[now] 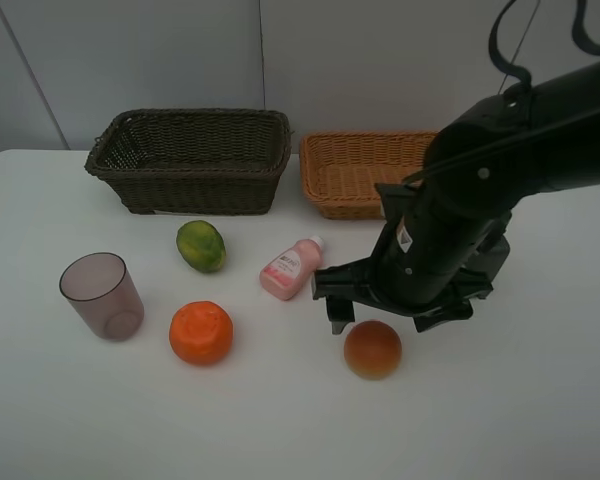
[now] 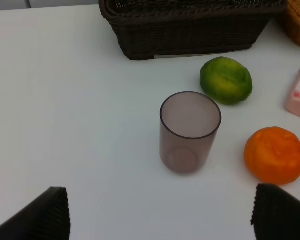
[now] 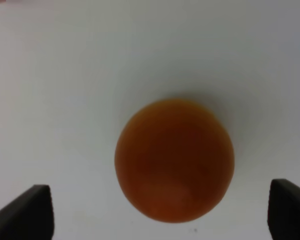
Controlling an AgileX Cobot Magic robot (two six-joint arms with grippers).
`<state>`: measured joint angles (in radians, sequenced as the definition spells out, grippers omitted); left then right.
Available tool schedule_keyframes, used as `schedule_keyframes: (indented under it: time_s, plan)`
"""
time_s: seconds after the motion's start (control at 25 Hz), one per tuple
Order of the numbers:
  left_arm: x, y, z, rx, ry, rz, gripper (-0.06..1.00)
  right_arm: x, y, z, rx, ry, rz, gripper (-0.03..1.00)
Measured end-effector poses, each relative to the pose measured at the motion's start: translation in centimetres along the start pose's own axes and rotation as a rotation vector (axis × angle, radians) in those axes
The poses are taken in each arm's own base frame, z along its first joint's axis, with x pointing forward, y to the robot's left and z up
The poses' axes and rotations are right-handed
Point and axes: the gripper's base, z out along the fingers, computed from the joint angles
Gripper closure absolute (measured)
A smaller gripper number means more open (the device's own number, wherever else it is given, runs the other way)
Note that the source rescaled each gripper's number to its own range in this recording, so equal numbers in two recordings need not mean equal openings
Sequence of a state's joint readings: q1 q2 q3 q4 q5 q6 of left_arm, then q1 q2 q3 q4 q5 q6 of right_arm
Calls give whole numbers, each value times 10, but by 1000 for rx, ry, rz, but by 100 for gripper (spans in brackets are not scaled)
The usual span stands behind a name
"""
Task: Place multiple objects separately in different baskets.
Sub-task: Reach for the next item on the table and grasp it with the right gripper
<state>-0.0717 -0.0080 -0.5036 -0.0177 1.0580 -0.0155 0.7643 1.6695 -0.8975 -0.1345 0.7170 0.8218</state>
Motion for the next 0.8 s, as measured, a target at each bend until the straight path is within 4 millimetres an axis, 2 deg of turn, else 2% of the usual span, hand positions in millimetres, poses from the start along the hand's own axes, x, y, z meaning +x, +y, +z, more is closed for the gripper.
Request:
schedule_keyframes:
  time_s: [0.16, 0.56, 0.8]
  plan:
    - [0, 0, 0, 0, 0, 0, 1, -4, -2, 3, 30, -37, 49, 8]
    - [0, 0, 0, 0, 0, 0, 1, -1, 0, 44, 107, 41, 68, 8]
    - [0, 0, 0, 0, 0, 0, 1, 0, 6, 46, 75, 20, 82, 8]
